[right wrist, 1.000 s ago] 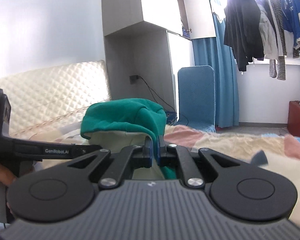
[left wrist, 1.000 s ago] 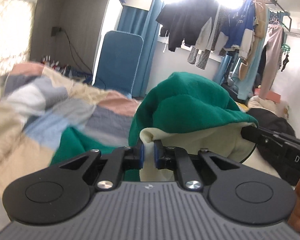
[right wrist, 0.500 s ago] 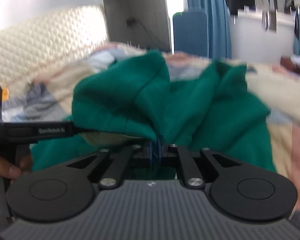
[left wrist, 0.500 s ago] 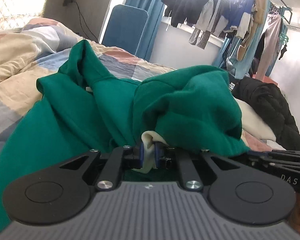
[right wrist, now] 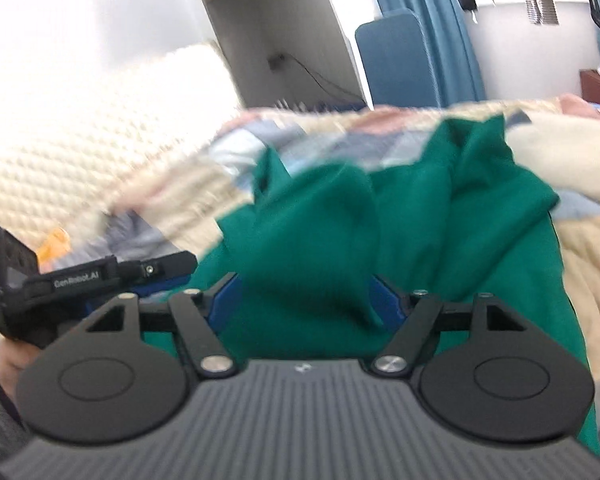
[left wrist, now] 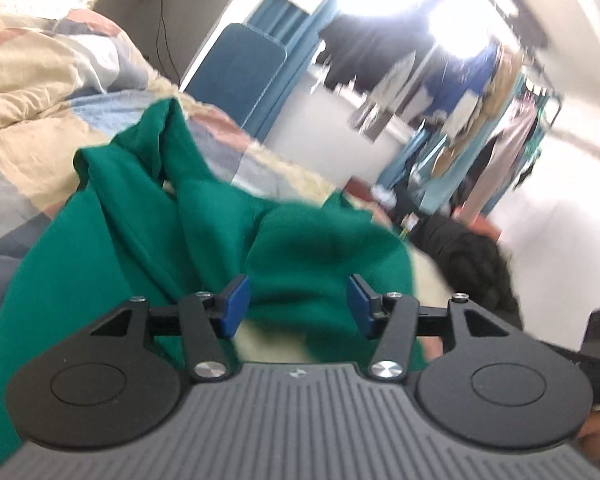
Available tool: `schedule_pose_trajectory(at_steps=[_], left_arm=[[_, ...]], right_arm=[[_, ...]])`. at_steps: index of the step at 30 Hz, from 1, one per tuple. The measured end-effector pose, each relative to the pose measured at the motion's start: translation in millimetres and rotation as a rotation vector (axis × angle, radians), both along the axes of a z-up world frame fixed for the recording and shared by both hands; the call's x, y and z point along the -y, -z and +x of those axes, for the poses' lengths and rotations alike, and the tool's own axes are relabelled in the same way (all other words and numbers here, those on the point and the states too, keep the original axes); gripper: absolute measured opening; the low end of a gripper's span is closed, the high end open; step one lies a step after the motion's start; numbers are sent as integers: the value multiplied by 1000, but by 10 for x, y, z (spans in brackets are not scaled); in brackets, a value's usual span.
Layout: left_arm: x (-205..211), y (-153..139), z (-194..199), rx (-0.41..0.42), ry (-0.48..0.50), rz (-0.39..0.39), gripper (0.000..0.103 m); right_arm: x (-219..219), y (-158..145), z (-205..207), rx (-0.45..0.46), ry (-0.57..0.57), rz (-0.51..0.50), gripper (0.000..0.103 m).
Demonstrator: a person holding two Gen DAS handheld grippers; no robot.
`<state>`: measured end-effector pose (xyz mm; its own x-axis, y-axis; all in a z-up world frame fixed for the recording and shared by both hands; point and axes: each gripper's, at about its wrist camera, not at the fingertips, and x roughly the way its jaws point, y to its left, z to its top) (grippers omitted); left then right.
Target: Fold large clothes
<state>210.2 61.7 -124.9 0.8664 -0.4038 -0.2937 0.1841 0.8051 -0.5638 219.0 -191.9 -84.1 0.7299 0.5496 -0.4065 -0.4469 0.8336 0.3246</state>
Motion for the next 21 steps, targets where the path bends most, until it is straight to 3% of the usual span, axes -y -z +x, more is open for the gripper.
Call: schedule_pose_trajectory(at_steps=[5, 10, 13, 16, 21], left_arm=[[-60, 6, 131, 6, 10, -47, 60], [84, 141, 419, -46, 50, 14, 58], [164, 238, 516, -63, 67, 58, 58], [246, 354, 608, -108, 83, 117, 58], [265, 601, 729, -225, 87, 141, 59]], right_arm=[[22, 6, 128, 50, 85, 50, 73], [-48, 86, 384, 78, 132, 66, 73], [-120, 105, 461, 126, 122, 74, 62], [-224, 144, 543, 163, 95, 50, 45], [-444, 355, 685, 77, 27, -58, 19]])
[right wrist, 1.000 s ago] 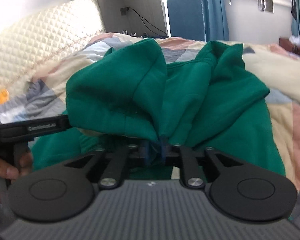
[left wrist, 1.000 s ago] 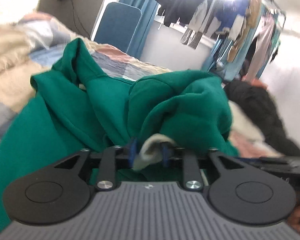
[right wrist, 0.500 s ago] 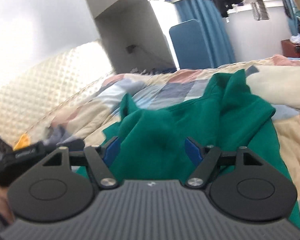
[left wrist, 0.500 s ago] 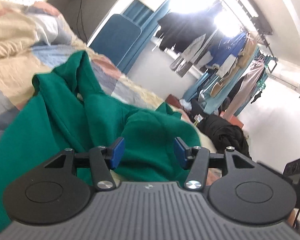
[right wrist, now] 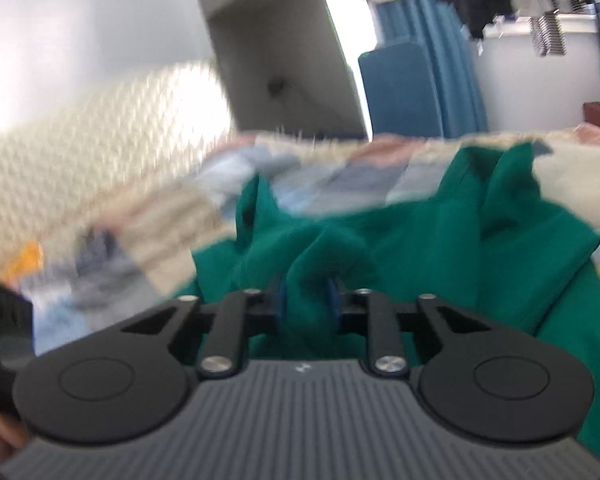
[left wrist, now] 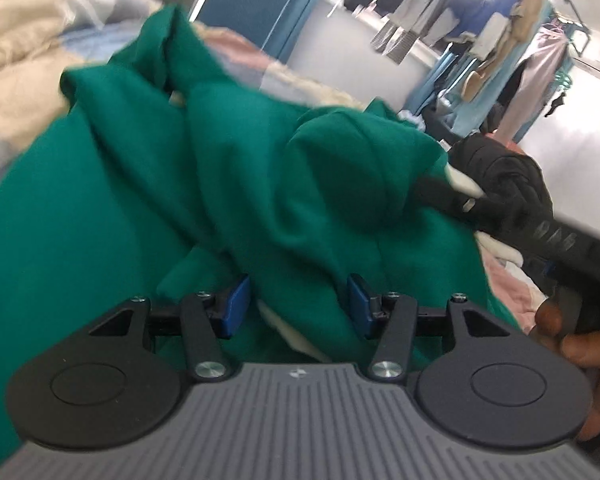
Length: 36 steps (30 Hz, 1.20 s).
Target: Fold large clothes
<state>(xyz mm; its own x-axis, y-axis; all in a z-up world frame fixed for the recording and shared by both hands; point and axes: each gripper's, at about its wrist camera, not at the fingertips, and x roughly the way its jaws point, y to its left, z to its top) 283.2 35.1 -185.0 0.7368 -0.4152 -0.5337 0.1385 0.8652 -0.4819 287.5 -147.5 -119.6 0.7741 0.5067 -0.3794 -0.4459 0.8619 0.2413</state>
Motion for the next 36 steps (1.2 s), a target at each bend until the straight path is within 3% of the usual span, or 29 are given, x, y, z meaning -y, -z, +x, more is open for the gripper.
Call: schedule_pose_trajectory(at_steps=[3, 6, 12, 15, 18, 20, 23, 28, 36], left_arm=[[-46, 44, 29, -12, -2, -8, 59], [-86, 51, 10, 8, -13, -17, 59], [-141, -197, -169, 188, -82, -10, 59], [-127, -287, -209, 240, -85, -28, 59], [-85, -316, -181, 209, -80, -14, 59], [-63, -294, -181, 206, -78, -4, 59], [-50, -290, -168, 214, -86, 17, 59], [-20, -211, -74, 202, -73, 26, 59], [69, -24, 162, 119, -55, 102, 58]], right_arm=[[-106, 228, 128, -129, -20, -111, 14], [-114, 416, 211, -213, -22, -135, 14], [-104, 336, 105, -203, 1, -144, 15], [-111, 251, 2, -174, 15, -170, 16], [-122, 149, -55, -145, 37, -170, 18], [-101, 112, -109, -132, 59, -164, 32], [-20, 45, -176, -97, 83, -157, 38], [74, -3, -119, -98, 107, -113, 38], [139, 267, 76, -216, 77, -77, 38]])
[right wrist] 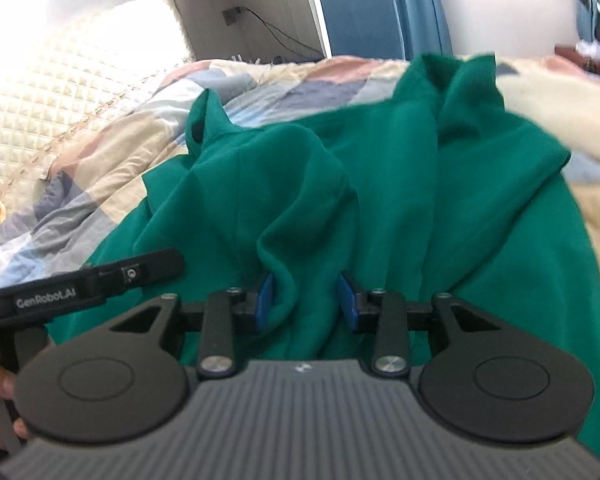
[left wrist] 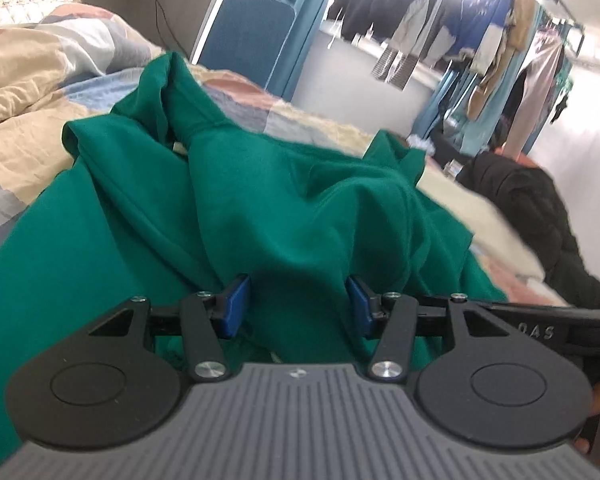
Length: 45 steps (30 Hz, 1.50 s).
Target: Fold large clothes
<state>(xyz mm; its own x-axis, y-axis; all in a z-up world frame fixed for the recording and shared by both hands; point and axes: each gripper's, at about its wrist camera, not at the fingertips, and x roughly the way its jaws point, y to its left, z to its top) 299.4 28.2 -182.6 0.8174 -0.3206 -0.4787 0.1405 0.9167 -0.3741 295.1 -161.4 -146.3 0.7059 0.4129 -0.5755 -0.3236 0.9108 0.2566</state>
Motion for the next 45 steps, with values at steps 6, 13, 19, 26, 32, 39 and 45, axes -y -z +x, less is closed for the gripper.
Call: schedule_pose_trajectory(at_steps=[6, 13, 19, 26, 32, 39, 45], left_arm=[[-20, 149, 176, -84, -6, -23, 58], [-75, 77, 119, -49, -20, -54, 58], [-150, -127, -94, 61, -33, -99, 58], [-131, -280, -161, 165, -21, -91, 58], [-85, -169, -9, 107, -7, -63, 58], [-46, 43, 255, 21, 20, 3, 57], [-41, 142, 360, -8, 22, 23, 58]], right_arm=[[-12, 171, 137, -65, -13, 5, 39], [0, 141, 145, -66, 1, 16, 41], [31, -161, -51, 49, 37, 36, 41], [-163, -456, 66, 190, 14, 48, 41], [-415, -436, 457, 223, -14, 14, 40], [-435, 46, 771, 44, -64, -27, 39], [-470, 225, 800, -12, -78, -57, 39]])
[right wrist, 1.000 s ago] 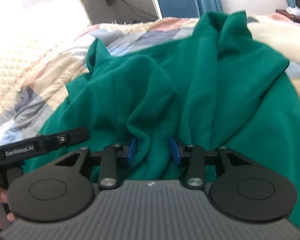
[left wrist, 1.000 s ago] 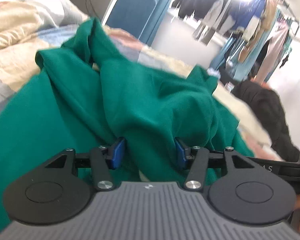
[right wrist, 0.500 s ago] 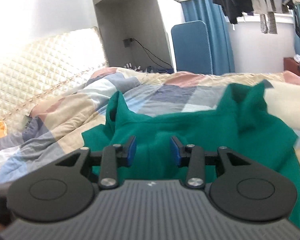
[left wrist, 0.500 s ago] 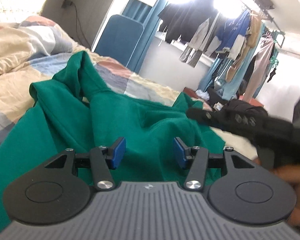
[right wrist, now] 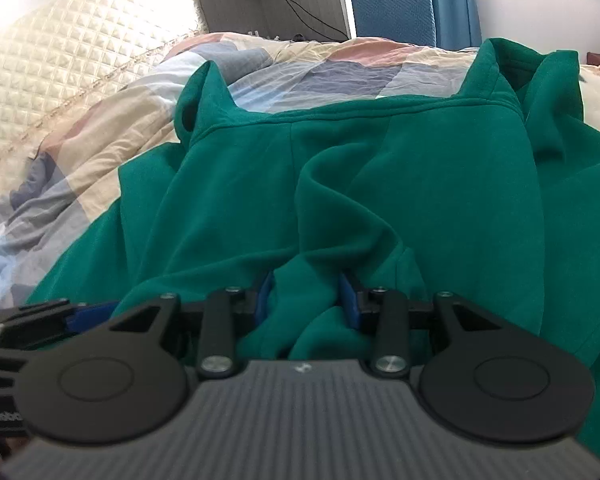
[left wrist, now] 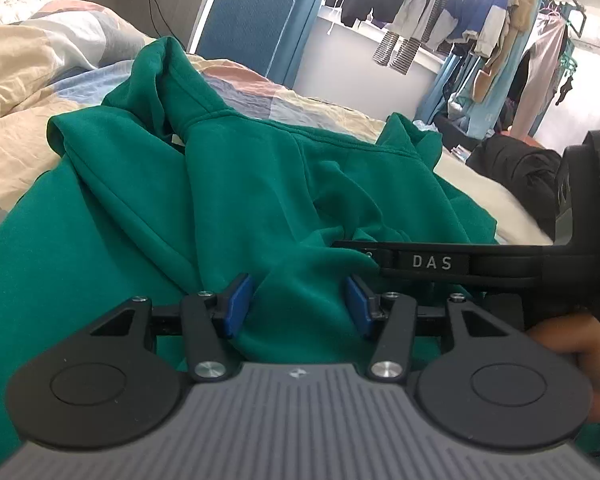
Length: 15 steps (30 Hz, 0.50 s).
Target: Fold large clothes
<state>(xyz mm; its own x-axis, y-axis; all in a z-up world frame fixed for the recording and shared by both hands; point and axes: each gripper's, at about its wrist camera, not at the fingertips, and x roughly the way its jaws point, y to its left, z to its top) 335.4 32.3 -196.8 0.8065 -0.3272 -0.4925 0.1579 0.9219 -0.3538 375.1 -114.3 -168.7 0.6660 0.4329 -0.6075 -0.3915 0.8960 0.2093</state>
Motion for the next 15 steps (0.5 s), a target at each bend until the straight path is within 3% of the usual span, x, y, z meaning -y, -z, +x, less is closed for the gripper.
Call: schedule_pose_trajectory(at_steps=[5, 15], left_arm=[[-19, -111, -136, 18, -3, -14, 58], [101, -328, -707, 46, 35, 6, 58]], right_arm=[[59, -157, -204, 24, 18, 3, 40], [308, -604, -1096, 69, 48, 0, 41]])
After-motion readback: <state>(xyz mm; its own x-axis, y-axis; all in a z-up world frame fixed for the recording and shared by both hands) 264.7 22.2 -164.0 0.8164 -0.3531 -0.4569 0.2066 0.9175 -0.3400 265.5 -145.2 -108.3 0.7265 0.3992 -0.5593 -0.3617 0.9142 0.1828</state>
